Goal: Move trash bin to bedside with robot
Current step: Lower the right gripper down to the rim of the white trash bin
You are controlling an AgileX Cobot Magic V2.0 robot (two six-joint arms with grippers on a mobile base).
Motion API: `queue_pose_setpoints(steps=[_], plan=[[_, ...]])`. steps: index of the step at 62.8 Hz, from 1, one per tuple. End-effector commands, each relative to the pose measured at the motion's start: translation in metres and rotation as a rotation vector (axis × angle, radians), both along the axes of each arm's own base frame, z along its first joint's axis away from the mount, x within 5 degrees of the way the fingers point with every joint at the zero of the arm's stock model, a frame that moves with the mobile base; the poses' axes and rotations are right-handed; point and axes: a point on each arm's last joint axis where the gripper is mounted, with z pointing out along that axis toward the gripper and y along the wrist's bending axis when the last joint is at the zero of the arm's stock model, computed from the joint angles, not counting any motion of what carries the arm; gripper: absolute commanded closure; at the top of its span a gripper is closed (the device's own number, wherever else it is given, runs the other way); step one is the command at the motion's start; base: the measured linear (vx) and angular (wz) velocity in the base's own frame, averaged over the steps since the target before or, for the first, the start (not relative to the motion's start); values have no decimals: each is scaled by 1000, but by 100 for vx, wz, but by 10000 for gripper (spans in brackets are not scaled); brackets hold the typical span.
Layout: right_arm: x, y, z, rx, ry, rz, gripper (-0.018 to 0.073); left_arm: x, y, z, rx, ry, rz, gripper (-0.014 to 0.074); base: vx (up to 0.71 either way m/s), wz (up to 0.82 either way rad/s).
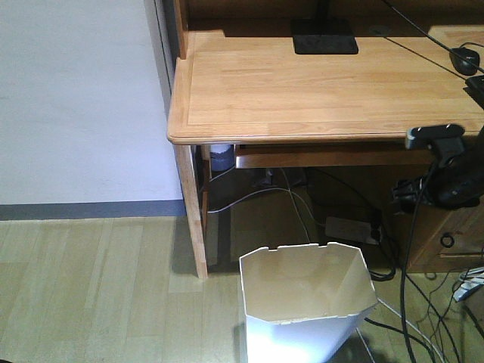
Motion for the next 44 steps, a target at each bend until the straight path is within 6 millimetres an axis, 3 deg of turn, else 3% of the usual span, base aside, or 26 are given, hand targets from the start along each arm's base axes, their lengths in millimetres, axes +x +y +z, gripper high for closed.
queue_pose_setpoints(steps=[1,44], plan=[[14,-4,-10,-15,-66,38,-3,-2,0,15,-1,-103,-3,603,0,0],[63,-11,-196,-6,136,119,-3,-2,0,15,-1,-103,-3,603,0,0]])
